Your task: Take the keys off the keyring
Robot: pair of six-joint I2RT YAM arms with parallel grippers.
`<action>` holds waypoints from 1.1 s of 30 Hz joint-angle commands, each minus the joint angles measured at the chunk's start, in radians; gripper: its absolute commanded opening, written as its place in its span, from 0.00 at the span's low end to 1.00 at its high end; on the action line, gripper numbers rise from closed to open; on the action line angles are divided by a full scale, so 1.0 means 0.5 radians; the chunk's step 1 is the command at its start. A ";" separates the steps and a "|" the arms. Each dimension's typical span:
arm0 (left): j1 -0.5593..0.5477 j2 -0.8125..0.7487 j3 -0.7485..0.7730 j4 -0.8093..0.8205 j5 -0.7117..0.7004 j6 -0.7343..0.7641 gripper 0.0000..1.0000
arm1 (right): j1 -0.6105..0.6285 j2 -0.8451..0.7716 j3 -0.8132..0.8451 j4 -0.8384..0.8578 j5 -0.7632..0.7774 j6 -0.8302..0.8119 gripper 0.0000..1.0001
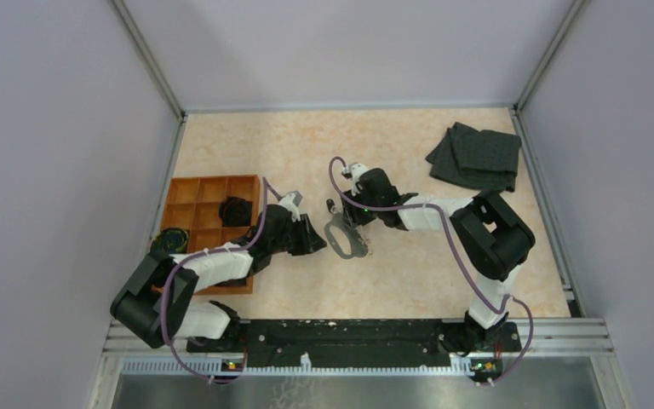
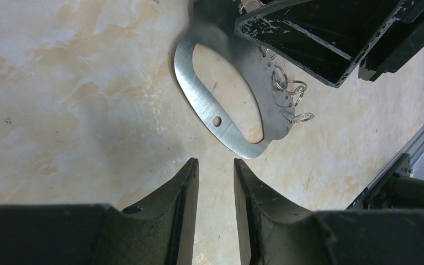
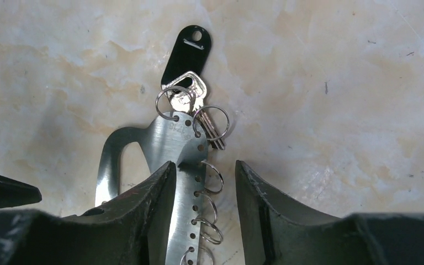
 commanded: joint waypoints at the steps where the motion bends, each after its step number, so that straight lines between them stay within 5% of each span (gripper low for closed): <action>1: 0.012 0.006 0.034 0.047 0.038 0.018 0.36 | 0.013 0.026 0.092 0.027 -0.051 0.012 0.41; 9: 0.017 0.030 0.027 0.077 0.060 0.015 0.35 | -0.001 -0.023 0.066 0.022 -0.042 0.132 0.27; 16: 0.028 0.030 0.016 0.112 0.081 0.007 0.36 | -0.011 -0.099 0.038 0.015 -0.035 0.201 0.00; 33: 0.124 -0.252 -0.177 0.432 0.180 0.090 0.60 | 0.014 -0.751 -0.301 0.218 -0.352 0.285 0.00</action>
